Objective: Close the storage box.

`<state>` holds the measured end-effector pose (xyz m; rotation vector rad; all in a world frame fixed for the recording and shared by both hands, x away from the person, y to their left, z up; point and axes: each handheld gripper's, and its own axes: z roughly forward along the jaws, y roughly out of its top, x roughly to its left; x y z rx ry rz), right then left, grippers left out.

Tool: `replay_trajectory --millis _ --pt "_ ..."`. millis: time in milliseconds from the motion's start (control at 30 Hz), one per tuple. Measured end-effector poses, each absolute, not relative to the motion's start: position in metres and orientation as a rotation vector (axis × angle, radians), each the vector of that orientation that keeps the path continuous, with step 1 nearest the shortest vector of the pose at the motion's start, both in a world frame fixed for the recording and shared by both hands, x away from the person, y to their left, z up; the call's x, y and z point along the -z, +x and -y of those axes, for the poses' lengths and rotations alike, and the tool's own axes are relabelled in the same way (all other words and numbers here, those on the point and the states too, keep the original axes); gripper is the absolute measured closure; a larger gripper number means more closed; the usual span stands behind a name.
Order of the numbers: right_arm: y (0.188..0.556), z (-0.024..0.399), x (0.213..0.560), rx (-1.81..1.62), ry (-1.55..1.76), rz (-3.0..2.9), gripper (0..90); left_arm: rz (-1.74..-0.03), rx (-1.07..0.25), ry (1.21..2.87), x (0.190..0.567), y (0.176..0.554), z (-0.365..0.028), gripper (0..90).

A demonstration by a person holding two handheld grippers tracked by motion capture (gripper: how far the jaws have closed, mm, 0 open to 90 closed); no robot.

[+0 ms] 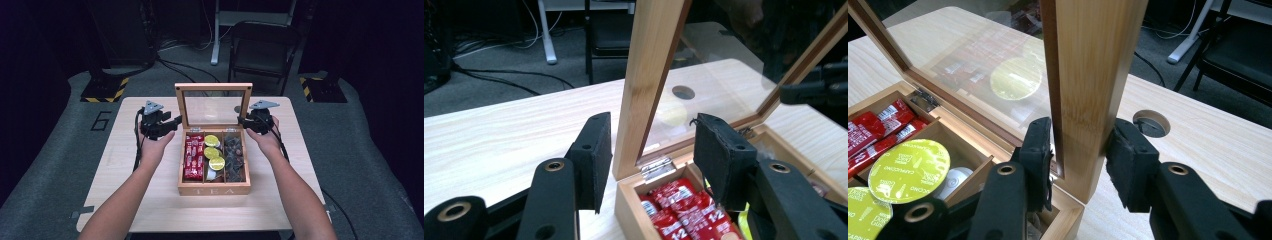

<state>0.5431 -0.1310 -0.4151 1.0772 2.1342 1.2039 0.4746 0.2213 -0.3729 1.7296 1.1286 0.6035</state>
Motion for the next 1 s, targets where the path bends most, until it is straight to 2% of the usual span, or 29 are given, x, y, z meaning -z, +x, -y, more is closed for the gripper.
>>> replay_trajectory --millis 233,600,1000 --pt "0.548 0.13 0.415 -1.213 1.095 -2.13 62.0 -1.091 -0.6 1.767 0.379 0.464 -0.218 43.3" --pt "0.558 0.13 0.415 -1.22 1.13 -2.132 62.1 -1.135 -0.524 1.736 0.393 0.452 -0.23 43.1" --pt "0.569 0.129 0.418 -1.215 1.158 -2.132 61.4 -1.163 -0.502 1.743 0.408 0.434 -0.238 43.2"
